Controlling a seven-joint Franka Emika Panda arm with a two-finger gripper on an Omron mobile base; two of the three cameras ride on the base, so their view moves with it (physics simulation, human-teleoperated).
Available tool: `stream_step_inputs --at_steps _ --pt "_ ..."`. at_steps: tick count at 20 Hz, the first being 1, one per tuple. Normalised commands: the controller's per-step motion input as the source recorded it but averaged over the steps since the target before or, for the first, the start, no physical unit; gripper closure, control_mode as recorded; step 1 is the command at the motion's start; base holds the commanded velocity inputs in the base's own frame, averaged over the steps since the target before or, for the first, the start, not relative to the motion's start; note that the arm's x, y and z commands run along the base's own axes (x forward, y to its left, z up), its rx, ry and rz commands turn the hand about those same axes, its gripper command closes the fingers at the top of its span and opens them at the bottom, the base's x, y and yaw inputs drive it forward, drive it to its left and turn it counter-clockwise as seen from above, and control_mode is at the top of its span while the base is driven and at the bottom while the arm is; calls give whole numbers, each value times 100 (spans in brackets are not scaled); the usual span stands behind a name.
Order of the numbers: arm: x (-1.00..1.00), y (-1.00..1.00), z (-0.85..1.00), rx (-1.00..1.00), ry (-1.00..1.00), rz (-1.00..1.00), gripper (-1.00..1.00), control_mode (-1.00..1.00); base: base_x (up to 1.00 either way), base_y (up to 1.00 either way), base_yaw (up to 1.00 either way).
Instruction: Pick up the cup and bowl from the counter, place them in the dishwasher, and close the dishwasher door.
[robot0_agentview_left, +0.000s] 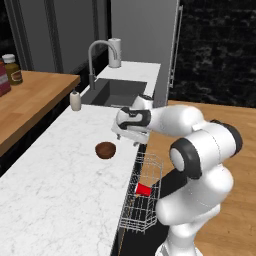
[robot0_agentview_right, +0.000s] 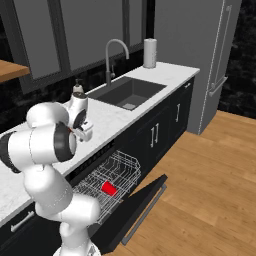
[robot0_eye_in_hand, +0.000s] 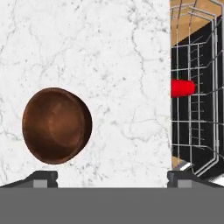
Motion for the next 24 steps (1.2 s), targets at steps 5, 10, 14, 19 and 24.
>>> stream_step_inputs --at_steps 5,10,14,19,24 --pt "14 40 -30 -1 3 5 -100 -100 0 0 0" --pt "18 15 -60 0 0 5 -100 -100 0 0 0" --pt "34 18 -31 -2 0 1 -100 -100 0 0 0" --pt "29 5 -26 -3 -1 0 -100 -100 0 0 0" --pt "0 21 -55 0 0 0 100 -100 0 0 0"
